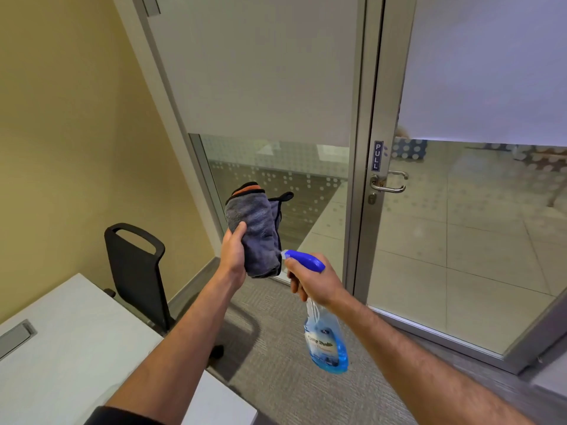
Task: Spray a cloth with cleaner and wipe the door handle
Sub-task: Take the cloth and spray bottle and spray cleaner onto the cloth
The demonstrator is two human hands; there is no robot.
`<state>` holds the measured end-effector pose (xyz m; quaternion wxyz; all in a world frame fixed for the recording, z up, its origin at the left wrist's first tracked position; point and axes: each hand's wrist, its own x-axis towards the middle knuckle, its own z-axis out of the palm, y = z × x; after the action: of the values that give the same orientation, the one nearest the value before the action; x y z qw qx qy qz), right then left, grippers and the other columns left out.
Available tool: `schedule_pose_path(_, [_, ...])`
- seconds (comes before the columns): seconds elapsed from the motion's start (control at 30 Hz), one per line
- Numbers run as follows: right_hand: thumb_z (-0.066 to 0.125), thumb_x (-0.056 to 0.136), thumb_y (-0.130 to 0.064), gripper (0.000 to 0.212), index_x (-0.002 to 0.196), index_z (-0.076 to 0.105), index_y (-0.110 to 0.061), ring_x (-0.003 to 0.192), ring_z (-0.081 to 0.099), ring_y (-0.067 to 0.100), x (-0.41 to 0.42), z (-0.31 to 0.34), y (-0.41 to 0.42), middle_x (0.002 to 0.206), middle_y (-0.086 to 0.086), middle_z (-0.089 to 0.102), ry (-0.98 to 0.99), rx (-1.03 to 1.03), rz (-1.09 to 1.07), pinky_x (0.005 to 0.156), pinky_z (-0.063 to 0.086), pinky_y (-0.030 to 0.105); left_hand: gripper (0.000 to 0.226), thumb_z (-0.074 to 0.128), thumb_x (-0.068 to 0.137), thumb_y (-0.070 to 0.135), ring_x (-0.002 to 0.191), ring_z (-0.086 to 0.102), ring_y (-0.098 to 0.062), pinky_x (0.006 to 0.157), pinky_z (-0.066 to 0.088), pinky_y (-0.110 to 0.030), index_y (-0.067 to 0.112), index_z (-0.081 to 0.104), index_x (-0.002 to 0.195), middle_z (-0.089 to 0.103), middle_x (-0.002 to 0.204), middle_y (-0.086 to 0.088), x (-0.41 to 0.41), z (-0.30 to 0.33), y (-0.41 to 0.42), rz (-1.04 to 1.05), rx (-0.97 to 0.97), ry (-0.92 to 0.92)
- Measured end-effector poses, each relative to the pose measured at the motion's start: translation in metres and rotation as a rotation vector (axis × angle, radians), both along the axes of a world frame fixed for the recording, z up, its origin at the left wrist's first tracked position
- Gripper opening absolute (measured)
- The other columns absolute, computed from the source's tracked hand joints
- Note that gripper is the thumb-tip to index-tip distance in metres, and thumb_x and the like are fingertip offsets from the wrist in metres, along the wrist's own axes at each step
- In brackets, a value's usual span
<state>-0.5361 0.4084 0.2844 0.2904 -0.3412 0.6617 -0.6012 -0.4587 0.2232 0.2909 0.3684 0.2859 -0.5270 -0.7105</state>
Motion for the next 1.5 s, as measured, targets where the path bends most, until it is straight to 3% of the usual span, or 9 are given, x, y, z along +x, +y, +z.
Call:
schedule_pose_path(0.17, [0.063, 0.091, -0.037, 0.030, 0.079, 0.069, -0.010, 0.043, 0.055, 0.016, -0.007, 0.010, -0.001, 0.072, 0.013, 0.074, -0.021, -0.038, -0.081, 0.043, 0.046, 0.028, 0.039, 0.058, 0.093, 0.042, 0.105, 0.074, -0.018, 0.085, 0.058, -0.038, 0.022, 0.062, 0.126, 0.077, 0.115, 0.001, 0.003, 0.001, 0.000, -0.009, -0.005, -0.003])
schedule_pose_path(0.37, [0.059, 0.092, -0.036, 0.042, 0.069, 0.064, -0.002, 0.043, 0.053, 0.025, -0.005, 0.038, -0.006, 0.058, 0.011, 0.066, 0.014, -0.152, -0.067, 0.042, 0.044, 0.030, 0.045, 0.058, 0.094, 0.042, 0.111, 0.072, -0.025, 0.092, 0.057, -0.044, 0.015, 0.061, 0.130, 0.075, 0.121, -0.008, -0.001, -0.001, 0.002, -0.027, -0.028, -0.005])
schedule_pose_path(0.57, [0.063, 0.084, -0.050, 0.040, 0.072, 0.068, -0.013, 0.043, 0.057, 0.019, 0.011, 0.009, 0.001, 0.061, 0.009, 0.070, 0.032, -0.018, 0.016, 0.043, 0.047, 0.028, 0.045, 0.059, 0.093, 0.042, 0.111, 0.072, -0.024, 0.092, 0.057, -0.043, 0.017, 0.061, 0.130, 0.075, 0.121, -0.006, 0.000, 0.006, 0.000, -0.009, -0.021, 0.014])
schedule_pose_path(0.83, [0.060, 0.087, -0.041, 0.035, 0.071, 0.068, -0.010, 0.043, 0.056, 0.020, 0.010, 0.013, 0.001, 0.069, 0.010, 0.072, 0.034, -0.096, -0.067, 0.044, 0.047, 0.030, 0.037, 0.056, 0.096, 0.039, 0.109, 0.072, -0.021, 0.092, 0.057, -0.042, 0.021, 0.061, 0.128, 0.075, 0.119, -0.003, 0.025, 0.000, 0.004, 0.017, -0.010, -0.001])
schedule_pose_path(1.13, [0.062, 0.091, -0.032, 0.023, 0.076, 0.066, -0.015, 0.049, 0.056, 0.021, 0.062, -0.004, -0.035, 0.080, 0.017, 0.070, 0.041, -0.139, 0.085, 0.045, 0.048, 0.030, 0.026, 0.053, 0.100, 0.039, 0.104, 0.073, -0.014, 0.081, 0.058, -0.032, 0.031, 0.061, 0.123, 0.076, 0.115, 0.006, 0.111, -0.013, -0.001, 0.196, -0.025, -0.067])
schedule_pose_path(1.27, [0.063, 0.088, -0.043, 0.030, 0.085, 0.063, -0.012, 0.050, 0.058, 0.018, 0.097, -0.024, -0.062, 0.085, 0.021, 0.069, 0.037, -0.107, 0.158, 0.052, 0.050, 0.028, 0.035, 0.052, 0.100, 0.040, 0.109, 0.071, -0.020, 0.089, 0.057, -0.038, 0.026, 0.061, 0.130, 0.073, 0.122, 0.000, 0.163, -0.031, -0.016, 0.283, -0.008, -0.118])
schedule_pose_path(1.33, [0.064, 0.087, -0.047, 0.034, 0.089, 0.062, -0.013, 0.053, 0.062, 0.018, 0.115, -0.036, -0.077, 0.085, 0.020, 0.069, 0.047, -0.100, 0.195, 0.056, 0.052, 0.028, 0.031, 0.053, 0.098, 0.042, 0.107, 0.071, -0.018, 0.083, 0.058, -0.034, 0.030, 0.064, 0.125, 0.074, 0.119, 0.002, 0.190, -0.044, -0.025, 0.307, 0.007, -0.162])
schedule_pose_path(1.4, [0.067, 0.090, -0.043, 0.027, 0.093, 0.062, -0.017, 0.062, 0.065, 0.019, 0.133, -0.050, -0.090, 0.084, 0.014, 0.068, 0.032, -0.091, 0.229, 0.063, 0.054, 0.030, 0.028, 0.053, 0.097, 0.044, 0.105, 0.071, -0.017, 0.077, 0.057, -0.029, 0.033, 0.066, 0.120, 0.074, 0.117, 0.003, 0.216, -0.057, -0.036, 0.339, 0.020, -0.200])
schedule_pose_path(1.5, [0.070, 0.088, -0.049, 0.027, 0.100, 0.064, -0.025, 0.085, 0.068, 0.025, 0.159, -0.077, -0.109, 0.100, 0.010, 0.068, 0.046, -0.010, 0.250, 0.076, 0.056, 0.037, 0.030, 0.053, 0.100, 0.039, 0.110, 0.069, -0.021, 0.081, 0.056, -0.032, 0.028, 0.064, 0.125, 0.072, 0.121, 0.000, 0.256, -0.075, -0.061, 0.396, 0.061, -0.214])
